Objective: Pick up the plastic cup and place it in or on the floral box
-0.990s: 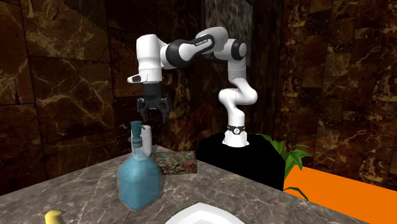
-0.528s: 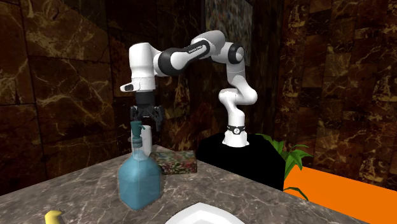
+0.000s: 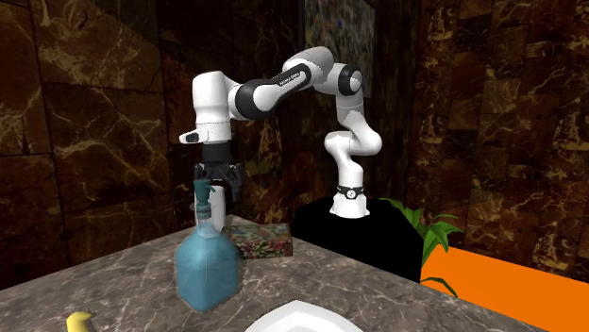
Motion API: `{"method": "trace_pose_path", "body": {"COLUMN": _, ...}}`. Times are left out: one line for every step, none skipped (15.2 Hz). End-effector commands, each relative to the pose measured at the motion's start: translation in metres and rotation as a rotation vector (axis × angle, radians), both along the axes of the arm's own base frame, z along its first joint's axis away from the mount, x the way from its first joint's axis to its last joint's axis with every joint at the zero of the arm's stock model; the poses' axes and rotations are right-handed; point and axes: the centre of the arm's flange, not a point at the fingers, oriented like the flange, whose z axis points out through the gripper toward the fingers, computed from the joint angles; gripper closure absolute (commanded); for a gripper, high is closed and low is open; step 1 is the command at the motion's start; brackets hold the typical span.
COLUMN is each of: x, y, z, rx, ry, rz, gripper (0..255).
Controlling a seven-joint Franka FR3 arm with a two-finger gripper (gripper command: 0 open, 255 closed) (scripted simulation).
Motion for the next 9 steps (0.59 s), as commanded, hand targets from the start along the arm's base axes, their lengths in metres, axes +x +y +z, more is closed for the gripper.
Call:
{"method": "trace_pose_path", "body": {"x": 0.0, "y": -0.0001, "z": 0.0, "rx": 0.0, "ry": 0.0, "rz": 0.0, "gripper": 0}}
{"method": "trace_pose_path", "body": {"x": 0.0, "y": 0.0, "z": 0.0, "rx": 0.0, "ry": 0.0, "rz": 0.0, "gripper": 0}}
{"method": "trace_pose_path", "body": {"x": 0.0, "y": 0.0, "z": 0.0, "rx": 0.0, "ry": 0.0, "rz": 0.0, "gripper": 255}}
{"method": "trace_pose_path", "body": {"x": 0.0, "y": 0.0, "z": 0.0, "rx": 0.0, "ry": 0.0, "rz": 0.0, "gripper": 255}}
{"method": "trace_pose_path", "body": {"x": 0.0, "y": 0.0, "z": 0.0, "rx": 0.0, "ry": 0.0, "rz": 0.0, "gripper": 255}}
{"method": "trace_pose_path", "body": {"x": 0.0, "y": 0.0, "z": 0.0, "rx": 0.0, "ry": 0.0, "rz": 0.0, "gripper": 255}}
{"method": "trace_pose_path", "body": {"x": 0.0, "y": 0.0, "z": 0.0, "rx": 0.0, "ry": 0.0, "rz": 0.0, "gripper": 255}}
{"method": "trace_pose_path", "body": {"x": 0.0, "y": 0.0001, "z": 0.0001, "rx": 0.0, "ry": 0.0, "rz": 0.0, "gripper": 255}}
{"method": "trace_pose_path", "body": {"x": 0.0001, "y": 0.0002, "z": 0.0, "rx": 0.0, "ry": 0.0, "rz": 0.0, "gripper": 255}}
